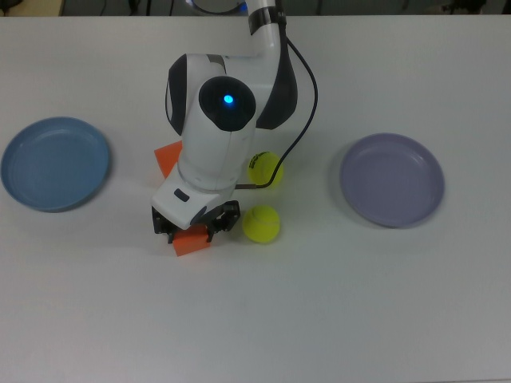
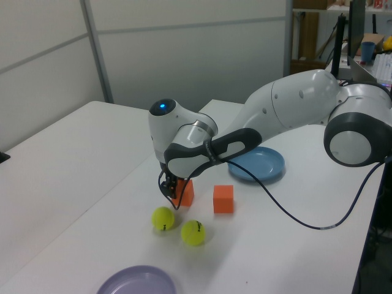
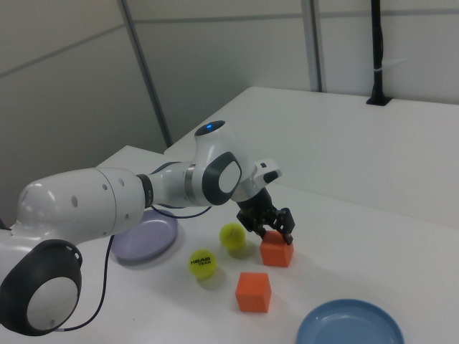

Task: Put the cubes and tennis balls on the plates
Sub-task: 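Carry the orange cube over the blue plate and release it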

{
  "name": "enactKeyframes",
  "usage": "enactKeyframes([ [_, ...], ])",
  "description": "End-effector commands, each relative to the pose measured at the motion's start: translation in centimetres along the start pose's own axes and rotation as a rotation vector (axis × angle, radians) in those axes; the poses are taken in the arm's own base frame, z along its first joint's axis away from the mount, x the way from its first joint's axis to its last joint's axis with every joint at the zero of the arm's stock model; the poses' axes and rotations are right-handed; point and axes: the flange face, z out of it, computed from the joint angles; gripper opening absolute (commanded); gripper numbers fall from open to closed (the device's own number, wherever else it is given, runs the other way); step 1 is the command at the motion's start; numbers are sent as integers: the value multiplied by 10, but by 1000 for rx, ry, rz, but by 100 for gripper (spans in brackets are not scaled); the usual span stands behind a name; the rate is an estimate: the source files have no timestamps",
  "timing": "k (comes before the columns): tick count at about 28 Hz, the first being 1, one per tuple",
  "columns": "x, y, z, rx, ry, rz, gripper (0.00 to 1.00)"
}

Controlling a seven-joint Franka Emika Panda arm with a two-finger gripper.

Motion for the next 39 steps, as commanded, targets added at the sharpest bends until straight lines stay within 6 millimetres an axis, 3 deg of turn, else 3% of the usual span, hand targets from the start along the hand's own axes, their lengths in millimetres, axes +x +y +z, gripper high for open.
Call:
enactKeyframes([
  [1, -1, -13, -7, -10, 10, -7, 0],
  [7, -10, 22, -49, -18, -32, 46, 0],
  [8, -16, 45, -59, -24, -43, 75, 0],
  [12, -32, 93, -71, -34, -92, 145, 0],
  [13, -41, 115, -71, -38, -119, 175, 0],
  [17, -60, 155, -60, -43, -172, 220, 0],
  [18, -68, 173, -53, -48, -191, 235, 0],
  [24, -92, 215, -35, -49, -247, 251, 0],
  [25, -92, 216, -33, -50, -248, 253, 12],
  [26, -94, 219, -33, -55, -250, 257, 31],
  [27, -95, 222, -32, -61, -253, 258, 61],
  [28, -97, 224, -33, -78, -260, 260, 100],
  [39, -103, 233, -40, -86, -288, 274, 100],
])
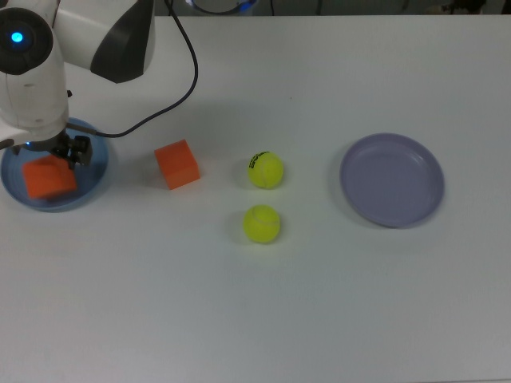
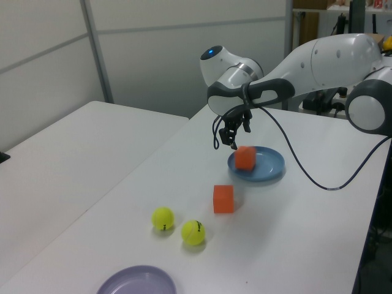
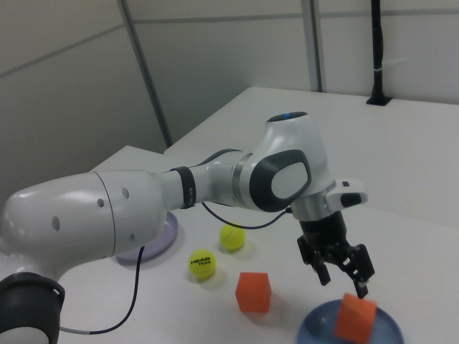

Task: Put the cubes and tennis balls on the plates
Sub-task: 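Carry the orange cube over the blue plate and release it, then move the gripper to the second orange cube and grasp it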

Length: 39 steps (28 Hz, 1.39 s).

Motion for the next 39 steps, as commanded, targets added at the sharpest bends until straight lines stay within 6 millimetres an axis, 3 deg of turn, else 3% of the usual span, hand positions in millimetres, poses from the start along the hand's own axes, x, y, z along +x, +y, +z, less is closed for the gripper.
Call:
enactKeyframes([
  [1, -6, 5, -9, -14, -14, 5, 100],
  [4, -8, 6, -16, -9, -5, 7, 100],
  [8, -16, 4, -43, -2, 4, 2, 100],
  [12, -31, -34, -73, 16, -56, -61, 100],
  [15, -39, -77, -81, 24, -116, -125, 100],
  [18, -46, -104, -84, 21, -158, -170, 100],
  [19, -51, -121, -84, 13, -189, -200, 100],
  [23, -59, -154, -83, -7, -237, -252, 100],
  [27, -63, -192, -67, -30, -278, -306, 100],
  [31, -57, -214, -41, -79, -299, -330, 100],
  [39, -39, -233, -5, -129, -248, -342, 100],
])
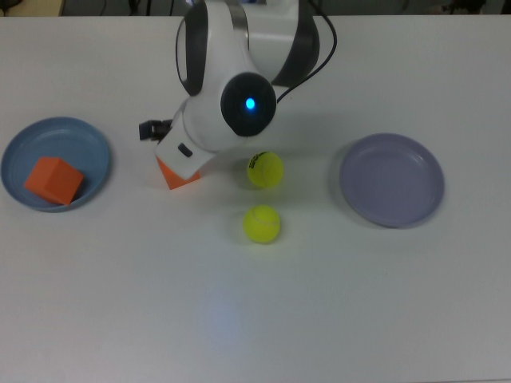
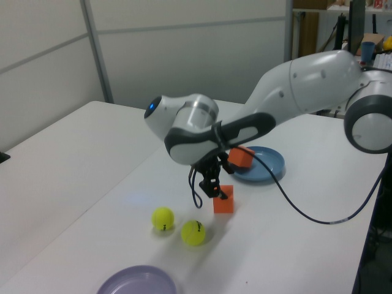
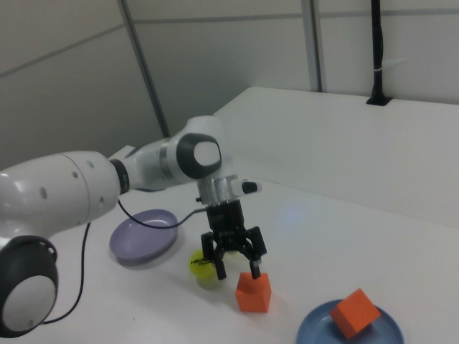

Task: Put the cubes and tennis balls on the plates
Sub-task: 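Move the gripper to the second orange cube and grasp it, then lift the second cube onto the blue plate beside the first and release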

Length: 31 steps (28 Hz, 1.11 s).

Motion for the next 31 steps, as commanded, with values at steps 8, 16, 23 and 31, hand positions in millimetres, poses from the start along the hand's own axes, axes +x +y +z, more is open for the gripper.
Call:
enactKeyframes([
  [8, 35, -10, 35, -81, 41, 3, 100],
  [16, 40, -13, 43, -85, 38, -4, 52],
  [23, 33, -2, 16, -65, 83, 21, 0],
  [31, -15, 69, -38, -7, 169, 120, 0],
])
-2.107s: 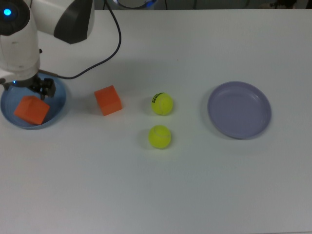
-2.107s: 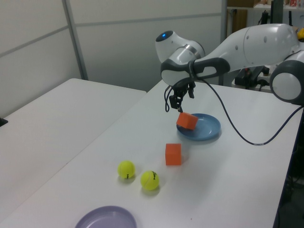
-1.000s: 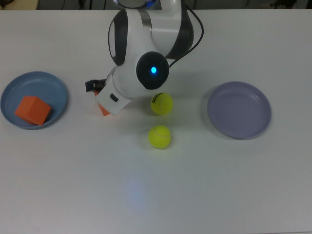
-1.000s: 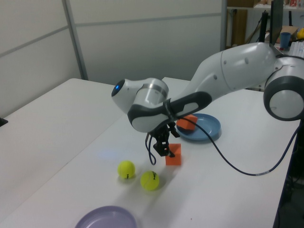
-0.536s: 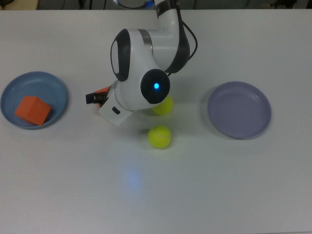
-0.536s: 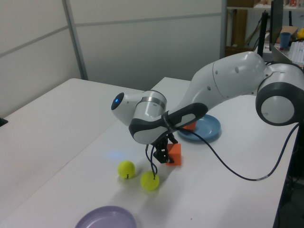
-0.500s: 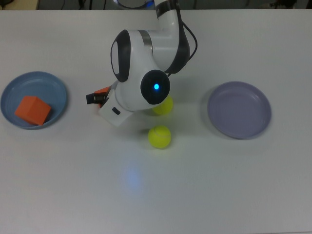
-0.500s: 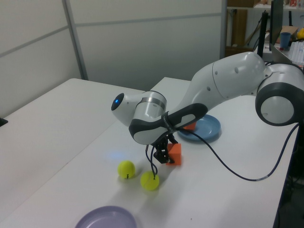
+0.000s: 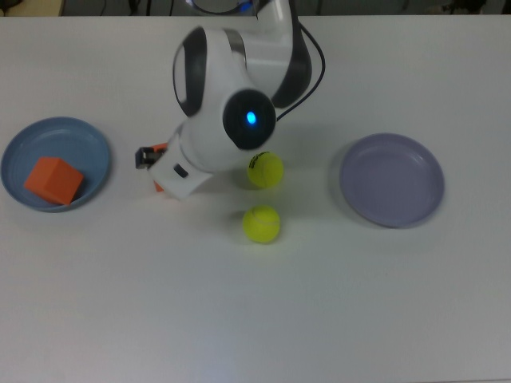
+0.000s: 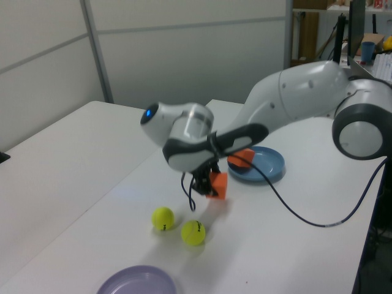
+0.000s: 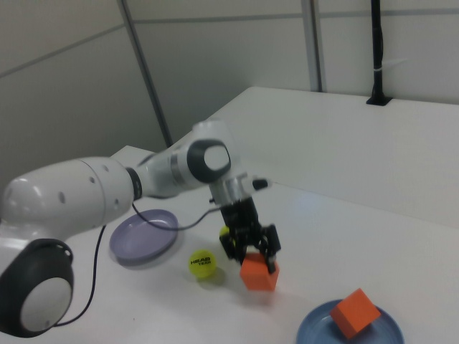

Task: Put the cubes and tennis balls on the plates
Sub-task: 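Lift the second cube onto the blue plate beside the first and release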

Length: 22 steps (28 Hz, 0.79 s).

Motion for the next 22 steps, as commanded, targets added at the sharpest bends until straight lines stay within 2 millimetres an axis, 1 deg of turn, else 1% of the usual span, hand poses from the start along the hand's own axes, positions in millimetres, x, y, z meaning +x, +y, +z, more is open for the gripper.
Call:
enactKeyframes([
  [1, -39, 65, -30, 49, 41, 85, 0],
  [2, -44, 72, -29, 52, 28, 86, 0],
  [3, -53, 88, -19, 59, -27, 80, 0],
  [7, -66, 121, 2, 70, -92, 106, 0],
  [8, -70, 132, 10, 76, -108, 120, 0],
  [9, -73, 138, 17, 82, -127, 130, 0],
  [12, -89, 162, 32, 104, -189, 166, 0],
  [13, -98, 177, 41, 118, -220, 181, 0],
  [15, -104, 185, 51, 132, -245, 181, 0],
  [18, -106, 192, 70, 144, -272, 189, 1],
  [19, -105, 193, 75, 148, -276, 192, 5],
  [22, -104, 198, 82, 166, -271, 204, 22],
])
